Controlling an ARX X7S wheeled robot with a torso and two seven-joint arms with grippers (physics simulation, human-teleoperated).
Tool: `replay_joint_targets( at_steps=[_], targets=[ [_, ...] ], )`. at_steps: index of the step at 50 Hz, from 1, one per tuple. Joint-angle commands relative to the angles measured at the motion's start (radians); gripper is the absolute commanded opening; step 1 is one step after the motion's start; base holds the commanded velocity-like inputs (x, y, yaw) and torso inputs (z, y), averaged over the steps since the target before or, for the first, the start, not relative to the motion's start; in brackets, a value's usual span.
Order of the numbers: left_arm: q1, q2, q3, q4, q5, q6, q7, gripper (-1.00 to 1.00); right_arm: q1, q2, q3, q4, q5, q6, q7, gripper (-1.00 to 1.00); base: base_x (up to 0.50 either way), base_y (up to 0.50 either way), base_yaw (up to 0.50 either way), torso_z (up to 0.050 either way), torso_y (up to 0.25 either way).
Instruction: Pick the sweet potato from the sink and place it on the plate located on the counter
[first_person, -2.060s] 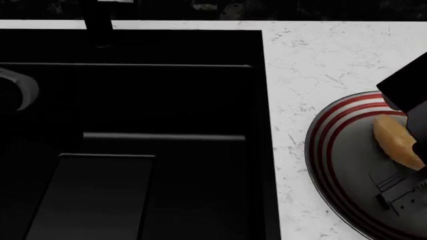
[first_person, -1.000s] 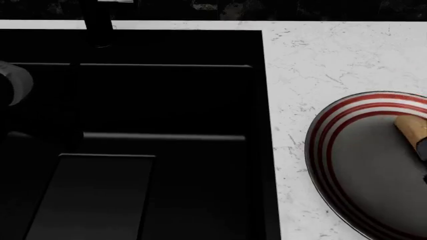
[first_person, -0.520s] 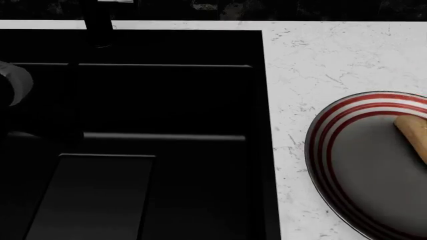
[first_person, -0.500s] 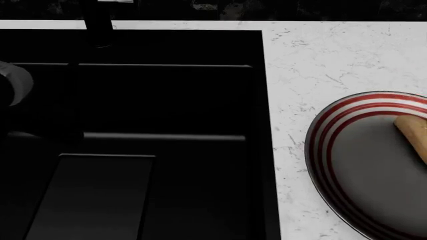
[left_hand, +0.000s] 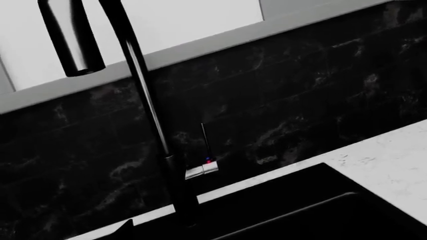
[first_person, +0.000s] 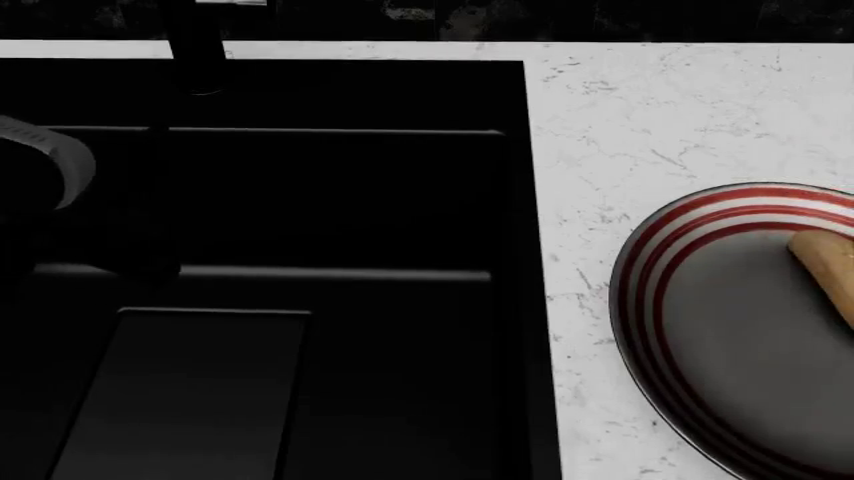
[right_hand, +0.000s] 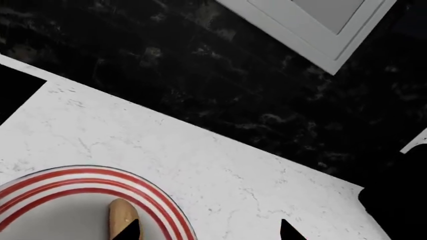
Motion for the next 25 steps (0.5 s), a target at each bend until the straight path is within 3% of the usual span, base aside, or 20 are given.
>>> replay_joint_targets(
  at_steps=[1, 25],
  targets=[
    [-0.006, 0.006, 0.035, -0.003, 0.029, 0.012, -0.005, 1.0, -0.029, 0.05, -0.002, -0.073, -0.028, -0.065, 0.035, 1.0, 0.0, 0.0, 0.0, 0.0, 0.0],
    [0.015, -0.005, 0.022, 0.012, 0.018, 0.034, -0.009, 1.0, 0.042, 0.051, 0.105, -0.179, 0.196, -0.002, 0.242, 1.0, 0.0, 0.0, 0.0, 0.0, 0.0]
  ],
)
